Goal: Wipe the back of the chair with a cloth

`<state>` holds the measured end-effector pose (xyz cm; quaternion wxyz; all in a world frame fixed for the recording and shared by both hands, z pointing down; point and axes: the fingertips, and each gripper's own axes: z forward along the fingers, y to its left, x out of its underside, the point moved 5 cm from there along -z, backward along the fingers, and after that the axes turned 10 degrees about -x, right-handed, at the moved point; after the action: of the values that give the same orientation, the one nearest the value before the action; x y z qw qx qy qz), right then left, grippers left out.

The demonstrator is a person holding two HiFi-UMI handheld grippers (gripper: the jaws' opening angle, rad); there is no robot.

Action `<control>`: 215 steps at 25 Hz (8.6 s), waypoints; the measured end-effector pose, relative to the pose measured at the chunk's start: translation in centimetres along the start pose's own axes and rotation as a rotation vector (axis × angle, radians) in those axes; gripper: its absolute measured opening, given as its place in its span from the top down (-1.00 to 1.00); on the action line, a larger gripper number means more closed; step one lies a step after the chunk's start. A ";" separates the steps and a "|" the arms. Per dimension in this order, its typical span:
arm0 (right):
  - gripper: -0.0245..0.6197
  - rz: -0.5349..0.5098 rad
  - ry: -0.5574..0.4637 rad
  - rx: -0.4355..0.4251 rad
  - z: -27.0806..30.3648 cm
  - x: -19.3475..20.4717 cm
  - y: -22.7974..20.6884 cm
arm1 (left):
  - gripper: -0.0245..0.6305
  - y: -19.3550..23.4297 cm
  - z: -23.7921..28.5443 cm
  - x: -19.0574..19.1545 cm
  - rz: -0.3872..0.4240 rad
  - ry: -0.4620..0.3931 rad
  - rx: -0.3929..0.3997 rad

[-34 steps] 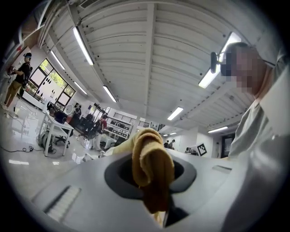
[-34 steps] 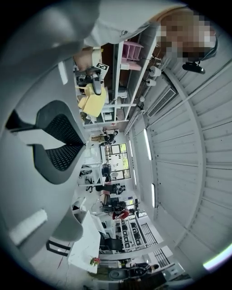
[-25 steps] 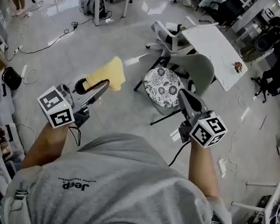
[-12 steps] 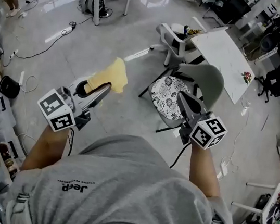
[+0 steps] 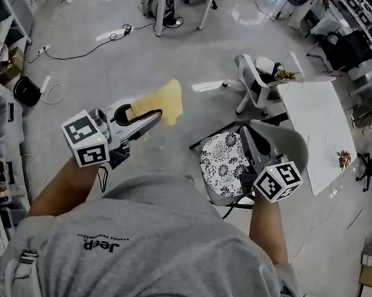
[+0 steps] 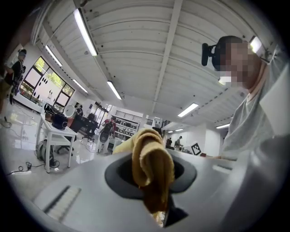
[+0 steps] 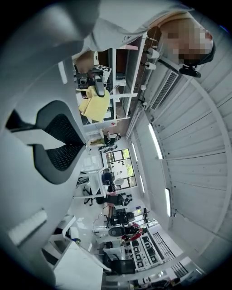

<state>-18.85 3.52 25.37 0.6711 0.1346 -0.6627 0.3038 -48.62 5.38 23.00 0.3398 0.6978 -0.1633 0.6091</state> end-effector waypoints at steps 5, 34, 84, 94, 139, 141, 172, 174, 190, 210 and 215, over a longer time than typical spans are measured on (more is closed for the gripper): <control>0.91 -0.006 0.029 -0.104 1.6 -1.7 -8.6 | 0.53 1.1 6.6 0.2 -0.063 -0.002 -0.099; 0.91 0.001 0.021 0.117 8.9 -3.8 -13.0 | 0.53 14.7 10.3 -3.0 -0.023 0.059 -0.039; 0.91 0.352 -0.097 0.877 -38.7 22.3 -38.7 | 0.53 -17.7 69.6 46.5 0.323 0.648 0.222; 0.91 0.365 -0.150 0.934 -42.8 23.0 -37.8 | 0.53 -27.1 68.3 48.6 0.451 0.695 0.447; 0.91 0.408 -0.131 0.951 -38.8 22.6 -38.7 | 0.54 -6.7 67.6 50.0 0.178 1.052 0.018; 0.91 0.420 -0.133 0.962 -39.6 23.1 -38.8 | 0.54 -7.0 67.6 50.0 0.202 1.058 0.004; 0.91 0.425 -0.197 1.044 -49.0 24.4 -36.9 | 0.54 -30.6 66.3 55.7 0.563 1.076 0.472; 0.91 0.423 -0.205 1.043 -49.4 24.4 -36.7 | 0.54 -31.9 65.3 56.3 0.605 1.088 0.520; 0.91 0.423 -0.165 0.994 -45.0 24.3 -37.6 | 0.54 -15.3 63.0 53.7 0.088 1.149 0.202; 0.91 0.423 -0.120 1.042 -38.9 23.3 -37.8 | 0.54 -4.8 65.3 54.4 0.045 1.170 -0.015; 0.91 0.422 -0.131 1.072 -41.9 23.7 -37.8 | 0.54 -7.6 66.7 55.4 0.127 1.165 0.026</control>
<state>35.64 3.88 53.23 0.3917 0.3393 -0.4687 0.7154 16.88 -23.80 72.39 0.3279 0.2408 0.0166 0.9134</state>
